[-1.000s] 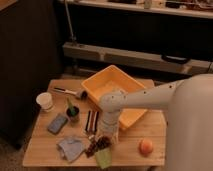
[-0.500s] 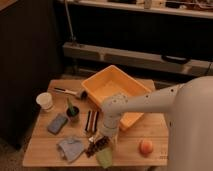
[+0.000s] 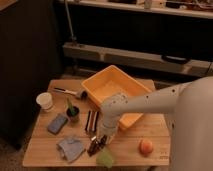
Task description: Place grapes in table surface
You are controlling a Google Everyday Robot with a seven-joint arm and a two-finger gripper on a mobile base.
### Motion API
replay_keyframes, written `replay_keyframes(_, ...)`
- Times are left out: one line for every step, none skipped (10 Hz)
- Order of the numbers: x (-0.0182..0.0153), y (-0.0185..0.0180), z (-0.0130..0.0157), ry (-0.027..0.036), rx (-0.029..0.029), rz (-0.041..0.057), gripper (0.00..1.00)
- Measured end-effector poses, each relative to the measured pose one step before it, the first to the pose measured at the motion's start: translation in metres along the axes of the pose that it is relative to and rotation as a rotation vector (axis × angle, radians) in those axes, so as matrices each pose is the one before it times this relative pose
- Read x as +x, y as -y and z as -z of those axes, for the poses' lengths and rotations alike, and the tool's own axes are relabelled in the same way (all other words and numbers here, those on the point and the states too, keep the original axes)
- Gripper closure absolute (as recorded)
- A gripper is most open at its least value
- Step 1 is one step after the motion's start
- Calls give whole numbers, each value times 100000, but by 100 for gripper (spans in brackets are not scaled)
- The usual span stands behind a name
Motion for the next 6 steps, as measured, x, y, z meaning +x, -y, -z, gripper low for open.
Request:
replay_keyframes(-196,-301,1217,2317,548,255,100)
replay_keyframes(-369,-314,1250,2145,572,305,100)
replay_keyframes(-744,-174,1113,2281,881,302,100)
replay_keyframes(-653,-155,1114,2080,394,95,100)
replay_keyframes(-732,-85,1317,2307,459,-116,100)
replay_keyframes(-621,-111,932,1953,335,167,100)
